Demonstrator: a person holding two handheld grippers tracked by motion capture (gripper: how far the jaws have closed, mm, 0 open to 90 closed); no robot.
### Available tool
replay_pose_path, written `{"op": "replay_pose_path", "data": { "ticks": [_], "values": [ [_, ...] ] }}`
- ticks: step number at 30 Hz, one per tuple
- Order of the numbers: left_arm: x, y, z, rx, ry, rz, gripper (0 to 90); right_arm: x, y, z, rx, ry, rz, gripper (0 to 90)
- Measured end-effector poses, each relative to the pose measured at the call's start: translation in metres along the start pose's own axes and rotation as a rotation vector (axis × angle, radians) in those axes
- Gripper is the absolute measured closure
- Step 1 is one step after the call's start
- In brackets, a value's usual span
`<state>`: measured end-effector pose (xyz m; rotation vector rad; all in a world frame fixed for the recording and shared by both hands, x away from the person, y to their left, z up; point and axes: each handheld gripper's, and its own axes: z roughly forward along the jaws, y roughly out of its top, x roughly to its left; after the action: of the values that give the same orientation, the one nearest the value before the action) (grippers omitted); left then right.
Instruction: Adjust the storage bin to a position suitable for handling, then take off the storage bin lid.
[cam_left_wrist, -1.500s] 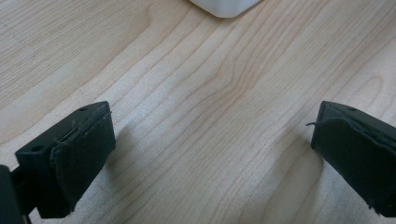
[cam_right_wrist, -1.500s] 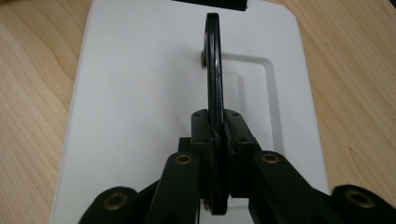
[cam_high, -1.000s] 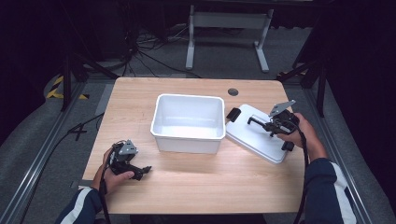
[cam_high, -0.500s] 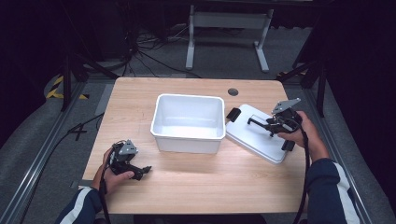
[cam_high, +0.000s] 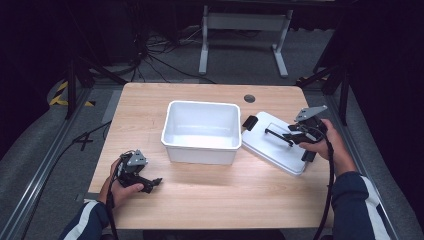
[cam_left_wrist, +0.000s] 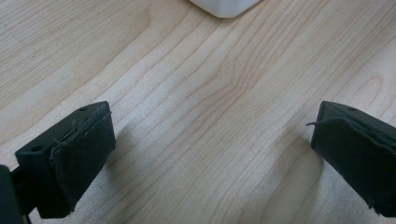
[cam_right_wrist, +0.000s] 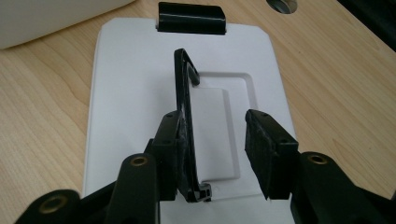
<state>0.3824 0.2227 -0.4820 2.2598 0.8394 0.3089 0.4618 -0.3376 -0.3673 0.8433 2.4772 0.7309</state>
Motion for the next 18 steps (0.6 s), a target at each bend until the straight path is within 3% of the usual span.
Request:
{"op": "replay_pose_path", "data": {
  "ticks": [10, 18],
  "values": [
    [0.001, 0.001, 0.001, -0.007, -0.003, 0.007, 0.2, 0.004, -0.004, -0.015, -0.036, -0.016, 0.006, 55.3],
    [0.001, 0.0, 0.001, -0.007, -0.003, 0.007, 0.2, 0.01, -0.009, -0.028, -0.063, -0.028, 0.038, 49.9]
  ]
}}
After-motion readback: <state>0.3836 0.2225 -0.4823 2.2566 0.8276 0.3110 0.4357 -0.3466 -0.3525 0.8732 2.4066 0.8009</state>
